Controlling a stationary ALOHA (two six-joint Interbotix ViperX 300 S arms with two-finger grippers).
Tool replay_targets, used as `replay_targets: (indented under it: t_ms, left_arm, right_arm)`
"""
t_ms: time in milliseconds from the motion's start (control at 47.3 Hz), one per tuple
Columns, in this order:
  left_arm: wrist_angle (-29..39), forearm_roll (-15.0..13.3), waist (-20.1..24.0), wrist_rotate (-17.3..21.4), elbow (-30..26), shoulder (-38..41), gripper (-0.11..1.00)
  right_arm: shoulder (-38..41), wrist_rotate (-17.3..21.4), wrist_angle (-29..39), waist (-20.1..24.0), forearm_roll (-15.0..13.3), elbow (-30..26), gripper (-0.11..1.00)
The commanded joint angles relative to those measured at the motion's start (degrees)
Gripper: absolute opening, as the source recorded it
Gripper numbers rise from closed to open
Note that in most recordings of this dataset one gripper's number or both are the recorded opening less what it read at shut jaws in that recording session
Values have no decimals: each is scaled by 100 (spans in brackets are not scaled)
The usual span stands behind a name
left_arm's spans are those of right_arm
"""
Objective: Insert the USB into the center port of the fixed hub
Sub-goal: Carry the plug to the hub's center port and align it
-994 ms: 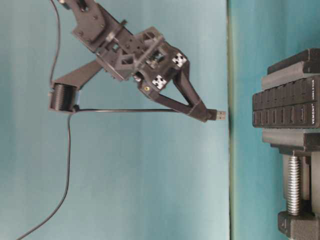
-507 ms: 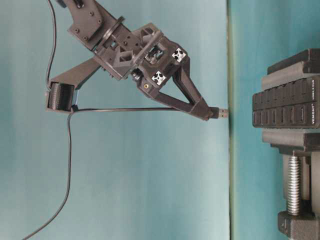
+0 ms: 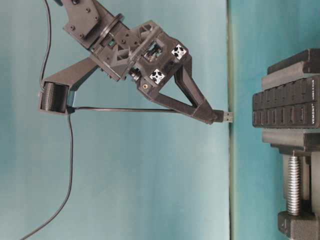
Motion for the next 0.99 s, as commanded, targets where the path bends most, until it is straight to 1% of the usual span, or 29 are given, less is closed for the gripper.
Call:
replay_targets:
  t_ms: [0,423,846,973]
  left_arm:
    - [-26,18,0,-9,-79,18,1]
    - [-26,18,0,-9,-62,18,1]
    - [-26,18,0,-9,-62,18,1]
    - [-35,18,9,-9,-62,9,1]
  right_arm:
    - [-132,44,-35,53,35,-149,9]
    - [-35,44,-35,141,132,-123,9]
    - [114,44,-35,193,141,-105,9]
    - [167,53,-35,202,149,-105,7]
